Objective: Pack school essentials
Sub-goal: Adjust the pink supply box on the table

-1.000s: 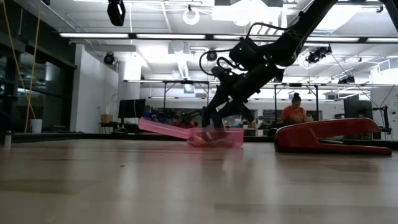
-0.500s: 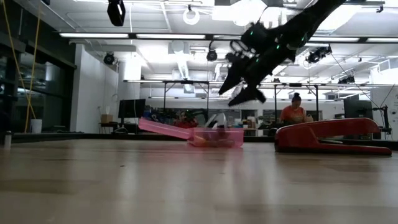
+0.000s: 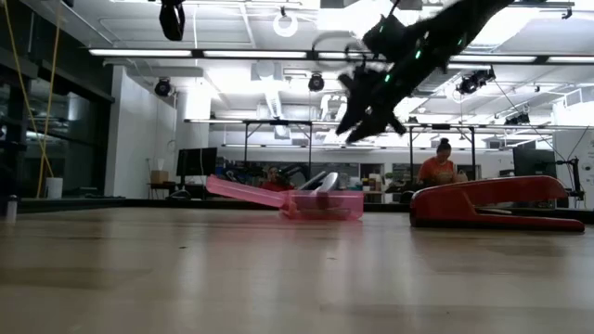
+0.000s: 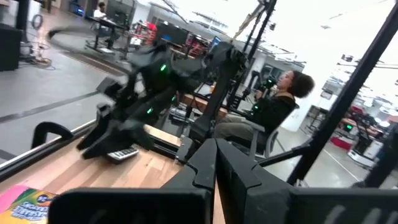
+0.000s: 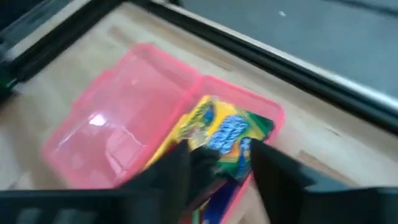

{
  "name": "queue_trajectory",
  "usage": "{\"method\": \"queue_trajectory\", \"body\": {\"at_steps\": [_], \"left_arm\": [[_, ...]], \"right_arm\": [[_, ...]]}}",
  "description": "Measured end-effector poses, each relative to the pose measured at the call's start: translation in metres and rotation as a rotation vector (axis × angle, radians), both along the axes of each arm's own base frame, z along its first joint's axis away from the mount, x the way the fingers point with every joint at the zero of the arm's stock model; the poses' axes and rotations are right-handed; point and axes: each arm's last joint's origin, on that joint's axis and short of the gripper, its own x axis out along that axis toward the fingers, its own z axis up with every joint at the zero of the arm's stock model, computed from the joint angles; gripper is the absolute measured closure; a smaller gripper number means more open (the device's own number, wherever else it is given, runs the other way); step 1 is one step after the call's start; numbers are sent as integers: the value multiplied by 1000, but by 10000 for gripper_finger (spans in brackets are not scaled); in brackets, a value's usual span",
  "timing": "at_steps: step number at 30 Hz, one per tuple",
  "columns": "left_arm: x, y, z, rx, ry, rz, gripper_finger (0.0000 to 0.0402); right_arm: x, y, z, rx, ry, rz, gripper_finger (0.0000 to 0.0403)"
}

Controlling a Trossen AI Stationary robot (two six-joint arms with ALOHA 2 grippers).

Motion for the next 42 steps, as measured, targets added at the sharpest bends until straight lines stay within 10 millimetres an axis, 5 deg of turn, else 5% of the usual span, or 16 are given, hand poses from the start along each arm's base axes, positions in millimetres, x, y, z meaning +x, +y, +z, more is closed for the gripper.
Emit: {"method": "queue_trajectory", "body": {"at_steps": [5, 11, 24, 36, 42], "left_arm": [[0, 1, 0, -4, -1, 26, 401], [0, 1, 0, -21, -6, 33, 401], [0, 1, 0, -29, -8, 48, 401], [0, 1, 0, -22, -3, 51, 402], [0, 1, -1, -23, 2, 50, 402]], "right_arm": [[13, -28, -36, 151, -66, -97, 383], [24, -35, -64, 264, -82, -76, 399], [29, 1, -80, 316, 118, 56, 402], [23, 4, -39, 233, -7, 22, 403], [38, 9, -58, 281, -38, 4, 403]]}}
